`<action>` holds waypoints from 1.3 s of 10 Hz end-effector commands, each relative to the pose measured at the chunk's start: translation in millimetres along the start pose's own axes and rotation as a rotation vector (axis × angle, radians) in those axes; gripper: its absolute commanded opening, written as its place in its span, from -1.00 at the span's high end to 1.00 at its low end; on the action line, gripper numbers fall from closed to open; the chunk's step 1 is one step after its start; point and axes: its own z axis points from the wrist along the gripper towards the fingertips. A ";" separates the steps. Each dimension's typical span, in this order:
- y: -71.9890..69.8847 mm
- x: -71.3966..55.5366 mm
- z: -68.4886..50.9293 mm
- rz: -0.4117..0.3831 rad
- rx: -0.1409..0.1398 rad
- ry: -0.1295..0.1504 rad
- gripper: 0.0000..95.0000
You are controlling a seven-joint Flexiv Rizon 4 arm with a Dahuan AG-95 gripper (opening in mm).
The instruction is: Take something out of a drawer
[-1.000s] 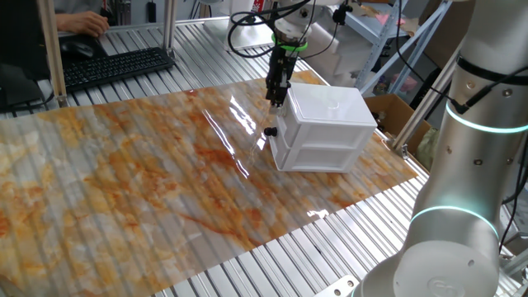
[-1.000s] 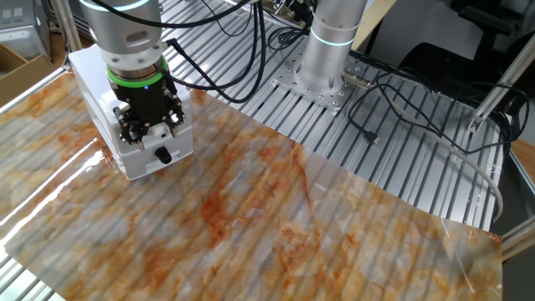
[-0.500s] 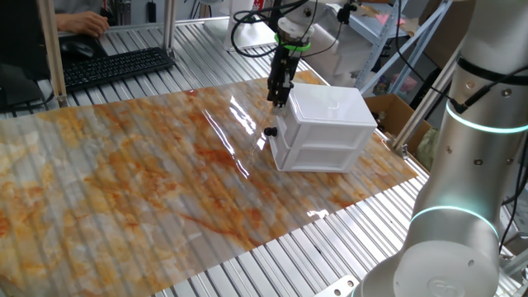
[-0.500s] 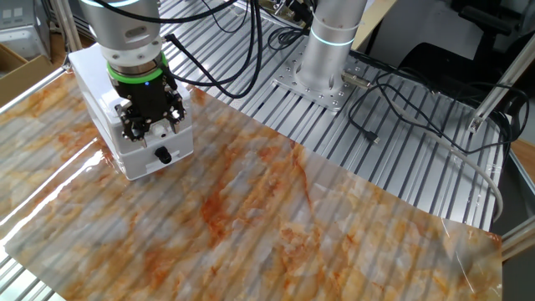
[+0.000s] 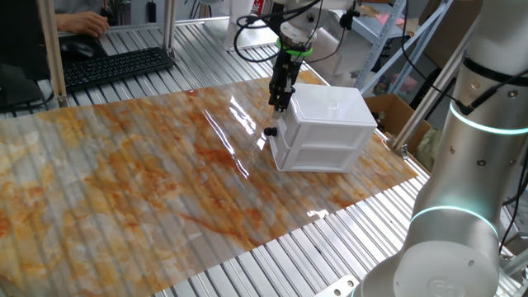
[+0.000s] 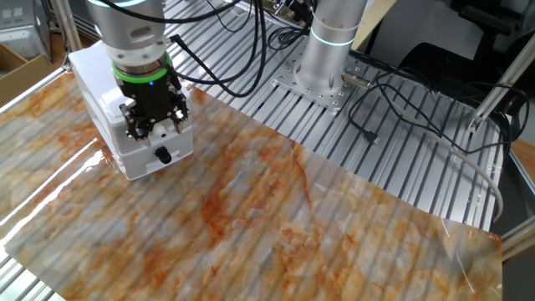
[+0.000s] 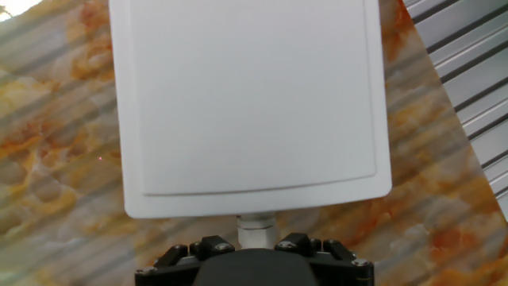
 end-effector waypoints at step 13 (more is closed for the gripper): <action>1.0 -3.7 0.6 -0.031 -0.011 0.002 1.00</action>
